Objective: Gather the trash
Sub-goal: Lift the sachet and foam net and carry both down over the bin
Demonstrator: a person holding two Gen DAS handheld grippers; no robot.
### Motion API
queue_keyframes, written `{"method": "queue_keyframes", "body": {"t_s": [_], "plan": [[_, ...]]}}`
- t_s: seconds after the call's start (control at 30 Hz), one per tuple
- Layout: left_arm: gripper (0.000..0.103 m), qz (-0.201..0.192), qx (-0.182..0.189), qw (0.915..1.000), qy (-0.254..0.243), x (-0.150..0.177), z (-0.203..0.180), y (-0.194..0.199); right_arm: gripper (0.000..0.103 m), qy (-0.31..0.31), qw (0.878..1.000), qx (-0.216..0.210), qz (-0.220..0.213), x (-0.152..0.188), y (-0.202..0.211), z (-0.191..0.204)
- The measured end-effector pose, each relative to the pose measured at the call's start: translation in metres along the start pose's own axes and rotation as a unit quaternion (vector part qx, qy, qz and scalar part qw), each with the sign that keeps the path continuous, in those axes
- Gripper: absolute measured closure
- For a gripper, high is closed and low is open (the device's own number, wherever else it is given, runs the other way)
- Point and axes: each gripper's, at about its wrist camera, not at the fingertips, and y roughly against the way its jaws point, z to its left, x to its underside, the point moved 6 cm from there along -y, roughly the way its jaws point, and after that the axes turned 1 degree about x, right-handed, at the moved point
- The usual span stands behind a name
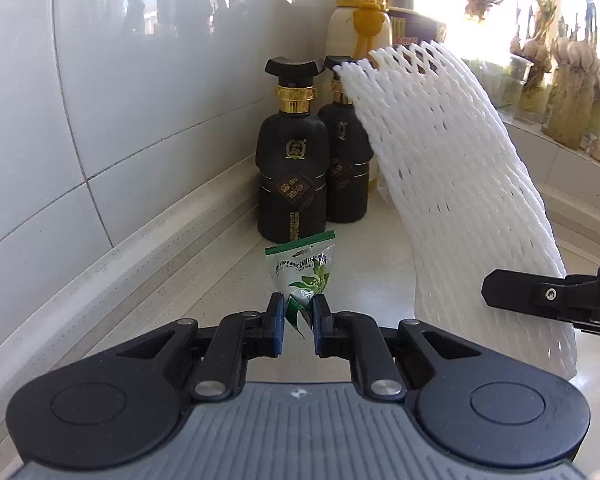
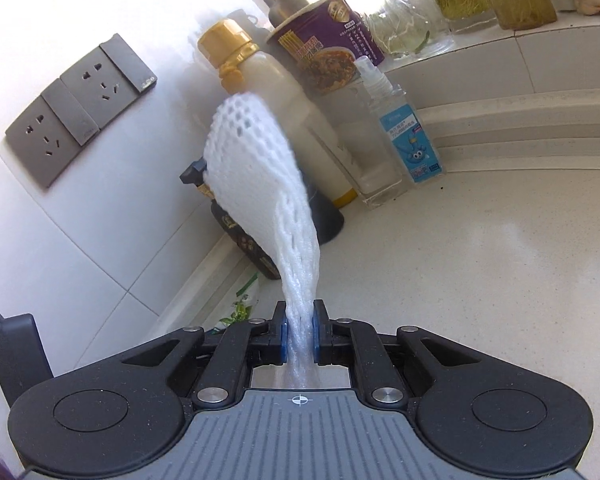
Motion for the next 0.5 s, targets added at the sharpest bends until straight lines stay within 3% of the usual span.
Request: {"method": "queue_keyframes", "body": {"t_s": [0.5], "plan": [[0.091, 0.011, 0.037, 0.997, -0.067, 0.018, -0.019, 0.114, 0.093, 0.011, 0.999, 0.043, -0.014, 0.027, 0.113, 0.049]]}}
